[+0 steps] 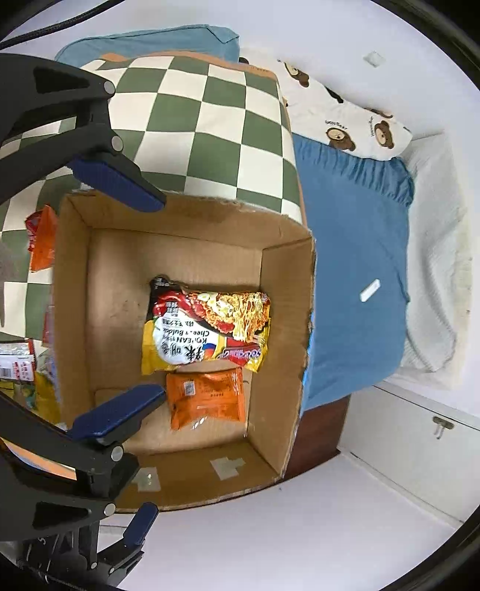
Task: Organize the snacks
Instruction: 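Grasp the white Franzzi cookie pack with left tool while right grasps clear bread pack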
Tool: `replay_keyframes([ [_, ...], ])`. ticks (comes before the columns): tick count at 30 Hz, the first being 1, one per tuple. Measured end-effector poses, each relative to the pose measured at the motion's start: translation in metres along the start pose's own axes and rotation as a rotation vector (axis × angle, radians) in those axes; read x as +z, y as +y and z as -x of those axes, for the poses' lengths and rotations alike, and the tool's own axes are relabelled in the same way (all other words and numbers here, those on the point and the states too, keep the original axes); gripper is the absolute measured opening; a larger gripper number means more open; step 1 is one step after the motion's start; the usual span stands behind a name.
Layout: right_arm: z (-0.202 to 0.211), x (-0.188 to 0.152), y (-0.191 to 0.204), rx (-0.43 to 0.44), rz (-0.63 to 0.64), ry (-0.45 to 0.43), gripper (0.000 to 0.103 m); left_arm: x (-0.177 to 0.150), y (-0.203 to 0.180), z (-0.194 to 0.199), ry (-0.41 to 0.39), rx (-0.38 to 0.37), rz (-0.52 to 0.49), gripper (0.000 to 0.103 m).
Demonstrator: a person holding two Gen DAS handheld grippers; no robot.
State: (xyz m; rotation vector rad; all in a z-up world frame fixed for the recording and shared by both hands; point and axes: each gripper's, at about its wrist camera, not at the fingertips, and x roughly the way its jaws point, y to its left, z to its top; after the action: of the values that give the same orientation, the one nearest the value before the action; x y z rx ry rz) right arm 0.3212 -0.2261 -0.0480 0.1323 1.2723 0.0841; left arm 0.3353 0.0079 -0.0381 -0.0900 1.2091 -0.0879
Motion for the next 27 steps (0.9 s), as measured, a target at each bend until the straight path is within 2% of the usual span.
replay_keyframes([
  [9,0.049,-0.044,0.008,0.024,0.001,-0.083,0.097,-0.043,0.001,0.047,-0.074,-0.009,-0.001,0.095],
  [14,0.056,-0.086,0.001,0.049,-0.028,-0.071,0.097,-0.088,0.005,0.048,-0.058,0.016,-0.017,0.095],
  [17,0.051,-0.119,-0.006,0.053,-0.043,-0.045,0.097,-0.127,0.010,0.033,0.009,0.021,-0.027,0.095],
  [20,0.041,-0.157,-0.016,0.046,-0.074,-0.027,0.093,-0.176,0.015,0.001,0.145,-0.011,-0.013,0.095],
  [21,0.038,-0.168,-0.021,0.036,-0.093,-0.017,0.092,-0.196,0.013,-0.015,0.216,-0.019,-0.016,0.095],
  [24,0.023,-0.204,-0.046,0.073,-0.235,0.041,0.091,-0.247,0.007,-0.054,0.370,-0.050,-0.021,0.095],
  [27,0.010,-0.246,-0.082,0.102,-0.446,0.076,0.091,-0.276,-0.001,-0.084,0.460,-0.057,-0.014,0.095],
])
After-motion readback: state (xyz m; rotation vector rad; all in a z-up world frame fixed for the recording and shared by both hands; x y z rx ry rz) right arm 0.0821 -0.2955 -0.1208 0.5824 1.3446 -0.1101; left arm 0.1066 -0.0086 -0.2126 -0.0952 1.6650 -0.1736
